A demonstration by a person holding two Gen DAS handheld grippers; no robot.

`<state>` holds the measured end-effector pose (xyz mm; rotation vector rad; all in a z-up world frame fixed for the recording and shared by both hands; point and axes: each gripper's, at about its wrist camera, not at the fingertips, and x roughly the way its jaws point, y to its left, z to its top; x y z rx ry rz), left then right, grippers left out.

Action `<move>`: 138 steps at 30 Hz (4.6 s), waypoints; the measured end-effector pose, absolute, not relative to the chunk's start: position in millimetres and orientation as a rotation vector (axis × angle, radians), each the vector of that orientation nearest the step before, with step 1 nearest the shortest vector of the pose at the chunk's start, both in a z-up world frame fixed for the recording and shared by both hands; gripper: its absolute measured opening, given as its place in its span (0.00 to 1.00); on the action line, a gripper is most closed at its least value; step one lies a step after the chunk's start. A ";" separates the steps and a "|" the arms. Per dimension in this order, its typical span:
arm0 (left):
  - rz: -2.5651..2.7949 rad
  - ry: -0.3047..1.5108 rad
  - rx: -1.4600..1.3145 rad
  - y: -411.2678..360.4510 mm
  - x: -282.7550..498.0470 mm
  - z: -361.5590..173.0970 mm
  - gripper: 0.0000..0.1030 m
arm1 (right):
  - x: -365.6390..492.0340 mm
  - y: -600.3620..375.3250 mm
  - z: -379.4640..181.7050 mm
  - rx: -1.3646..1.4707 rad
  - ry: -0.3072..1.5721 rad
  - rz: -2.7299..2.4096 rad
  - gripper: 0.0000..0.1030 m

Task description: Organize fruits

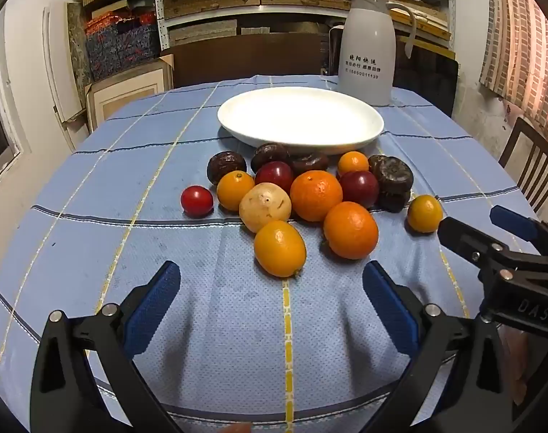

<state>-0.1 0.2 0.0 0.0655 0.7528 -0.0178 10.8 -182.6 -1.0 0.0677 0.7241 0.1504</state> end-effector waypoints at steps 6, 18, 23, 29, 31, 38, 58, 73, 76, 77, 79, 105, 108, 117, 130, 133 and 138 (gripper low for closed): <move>-0.023 0.753 0.060 1.5 -0.1 0.2 0.96 | 11.8 -183.6 -2.2 0.076 0.723 0.153 0.97; -0.022 0.753 0.062 1.5 -0.4 0.3 0.96 | 12.4 -183.0 -1.3 0.084 0.728 0.155 0.97; -0.023 0.754 0.062 2.1 -0.5 0.4 0.96 | 10.6 -181.5 -4.5 0.086 0.730 0.153 0.97; -0.022 0.754 0.062 1.6 -0.3 0.3 0.96 | 14.2 -182.7 -5.8 0.089 0.734 0.153 0.97; -0.022 0.754 0.062 1.6 -0.2 0.3 0.96 | 14.3 -183.0 -6.0 0.090 0.734 0.153 0.97; -0.022 0.758 0.067 7.8 -1.3 1.3 0.96 | 13.5 -183.4 -6.1 0.096 0.739 0.156 0.97; -0.021 0.762 0.068 -0.1 -0.7 -1.4 0.96 | 15.0 -184.3 -8.1 0.103 0.744 0.157 0.97; -0.020 0.763 0.067 -0.1 -0.6 -1.4 0.96 | 15.7 -184.2 -9.4 0.109 0.748 0.158 0.97; -0.021 0.763 0.067 -0.2 -0.6 -1.4 0.96 | 15.8 -184.3 -9.4 0.110 0.748 0.158 0.97; -0.021 0.763 0.067 -0.2 -0.6 -1.4 0.96 | 15.8 -184.1 -9.6 0.110 0.748 0.158 0.97; -0.020 0.763 0.068 -0.2 -0.6 -1.4 0.96 | 15.6 -183.9 -9.8 0.111 0.749 0.159 0.97; -0.055 0.837 0.035 3.5 6.6 -11.7 0.96 | 19.1 -180.4 -15.9 0.104 0.789 0.160 0.97; -0.072 0.902 0.010 10.8 13.2 -18.5 0.96 | 16.4 -179.1 -19.2 0.053 0.825 0.148 0.97; -0.115 1.013 0.090 17.9 26.2 -40.3 0.96 | 16.6 -192.5 -31.2 -0.136 0.933 0.064 0.97; -0.159 1.014 0.087 5.7 41.9 -36.2 0.96 | 37.4 -206.0 -35.7 -0.090 0.995 0.206 0.97; -0.163 0.999 0.087 4.5 55.0 -34.5 0.96 | 41.3 -198.2 -26.0 -0.062 0.924 0.257 0.97; -0.215 0.993 0.064 6.7 63.7 -35.4 0.96 | 46.8 -174.7 -17.0 -0.140 0.837 0.295 0.88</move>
